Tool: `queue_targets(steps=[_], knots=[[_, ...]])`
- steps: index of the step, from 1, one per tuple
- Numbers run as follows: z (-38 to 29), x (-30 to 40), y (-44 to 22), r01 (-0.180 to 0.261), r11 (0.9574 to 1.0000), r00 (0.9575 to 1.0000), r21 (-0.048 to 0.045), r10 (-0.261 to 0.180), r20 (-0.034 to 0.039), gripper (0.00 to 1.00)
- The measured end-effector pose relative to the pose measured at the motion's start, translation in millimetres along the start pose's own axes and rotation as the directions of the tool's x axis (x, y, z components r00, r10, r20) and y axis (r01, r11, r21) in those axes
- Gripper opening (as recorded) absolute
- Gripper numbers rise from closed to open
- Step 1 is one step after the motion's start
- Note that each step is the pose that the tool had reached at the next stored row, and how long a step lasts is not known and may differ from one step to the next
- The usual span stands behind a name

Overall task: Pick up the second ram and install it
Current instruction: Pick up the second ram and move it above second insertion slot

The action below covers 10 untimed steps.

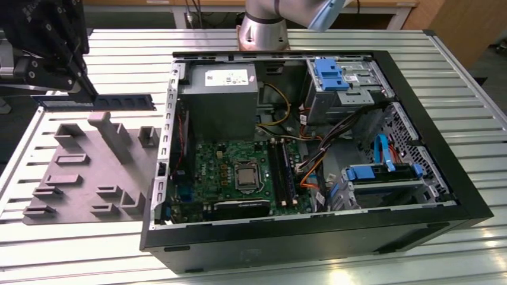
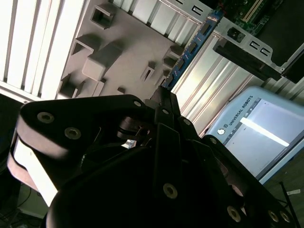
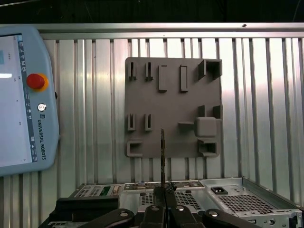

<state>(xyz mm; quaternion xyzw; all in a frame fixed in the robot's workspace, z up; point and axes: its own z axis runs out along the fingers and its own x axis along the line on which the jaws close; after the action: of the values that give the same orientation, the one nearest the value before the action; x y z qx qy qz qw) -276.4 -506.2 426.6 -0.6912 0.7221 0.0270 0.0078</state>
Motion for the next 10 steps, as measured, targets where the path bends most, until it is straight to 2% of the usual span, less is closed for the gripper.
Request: queue_targets(steps=[10], knots=[[-0.1,-0.3,-5.7,0.0,1.0,1.0,0.0,0.0,0.0001,0.11]])
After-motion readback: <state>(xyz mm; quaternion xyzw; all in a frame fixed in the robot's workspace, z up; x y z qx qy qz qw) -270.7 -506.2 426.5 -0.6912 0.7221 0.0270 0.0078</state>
